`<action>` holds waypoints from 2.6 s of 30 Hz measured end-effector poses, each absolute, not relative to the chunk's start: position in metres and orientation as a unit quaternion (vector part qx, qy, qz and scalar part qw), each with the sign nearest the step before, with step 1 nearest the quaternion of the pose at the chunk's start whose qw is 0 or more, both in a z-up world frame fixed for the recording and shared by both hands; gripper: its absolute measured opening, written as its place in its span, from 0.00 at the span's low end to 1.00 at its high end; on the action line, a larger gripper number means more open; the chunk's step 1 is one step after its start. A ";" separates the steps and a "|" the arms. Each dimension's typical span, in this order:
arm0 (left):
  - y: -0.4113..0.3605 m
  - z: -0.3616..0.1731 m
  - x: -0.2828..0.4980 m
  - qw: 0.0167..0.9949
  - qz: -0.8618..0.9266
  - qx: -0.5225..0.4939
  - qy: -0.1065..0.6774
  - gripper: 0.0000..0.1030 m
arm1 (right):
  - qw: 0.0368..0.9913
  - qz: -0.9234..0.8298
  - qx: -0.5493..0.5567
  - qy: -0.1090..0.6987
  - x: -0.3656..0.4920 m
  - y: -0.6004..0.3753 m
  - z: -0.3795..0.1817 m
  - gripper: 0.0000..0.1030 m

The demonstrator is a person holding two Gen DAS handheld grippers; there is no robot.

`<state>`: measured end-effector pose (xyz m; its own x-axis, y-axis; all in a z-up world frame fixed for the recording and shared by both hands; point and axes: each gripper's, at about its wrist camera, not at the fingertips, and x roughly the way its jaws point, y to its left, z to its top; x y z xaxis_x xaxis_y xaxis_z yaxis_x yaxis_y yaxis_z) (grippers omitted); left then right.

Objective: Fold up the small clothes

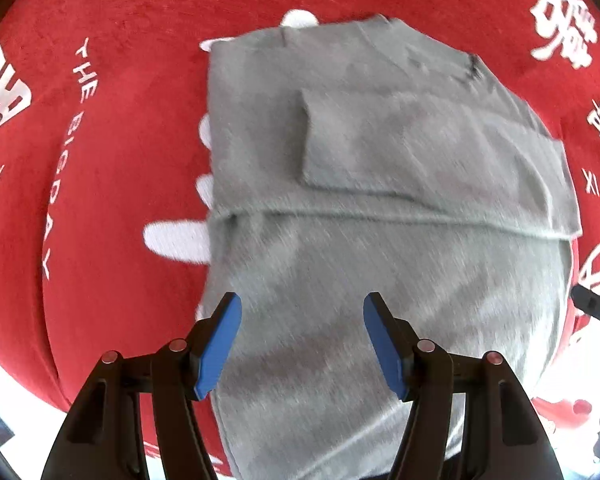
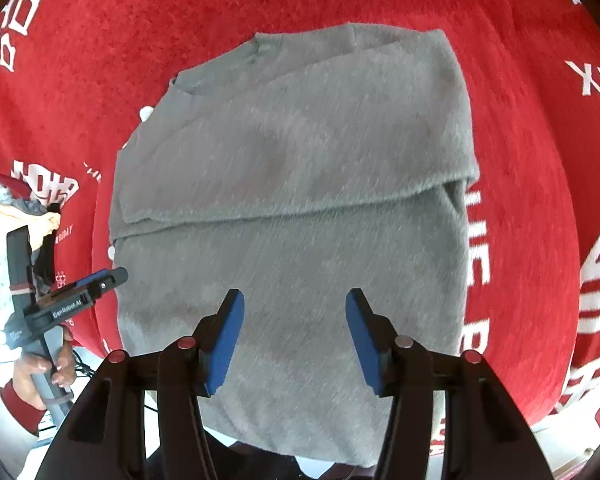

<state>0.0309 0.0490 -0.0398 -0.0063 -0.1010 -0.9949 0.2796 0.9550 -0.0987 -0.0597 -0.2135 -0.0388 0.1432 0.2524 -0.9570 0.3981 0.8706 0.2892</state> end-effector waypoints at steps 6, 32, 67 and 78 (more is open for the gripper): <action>0.052 -0.034 0.003 0.691 -0.151 0.068 0.704 0.63 | 0.706 -0.052 0.249 0.661 -0.067 -0.194 -0.040 0.56; 0.060 -0.034 -0.044 0.662 -0.219 0.115 0.708 0.85 | 0.741 -0.071 0.192 0.640 -0.104 -0.109 -0.029 0.81; 0.036 -0.033 -0.222 0.670 -0.125 0.030 0.731 0.85 | 0.652 0.004 0.301 0.696 -0.250 -0.228 -0.075 0.81; 0.124 -0.067 -0.228 0.698 -0.130 -0.018 0.704 0.85 | 0.639 0.066 0.277 0.715 -0.275 -0.201 -0.142 0.81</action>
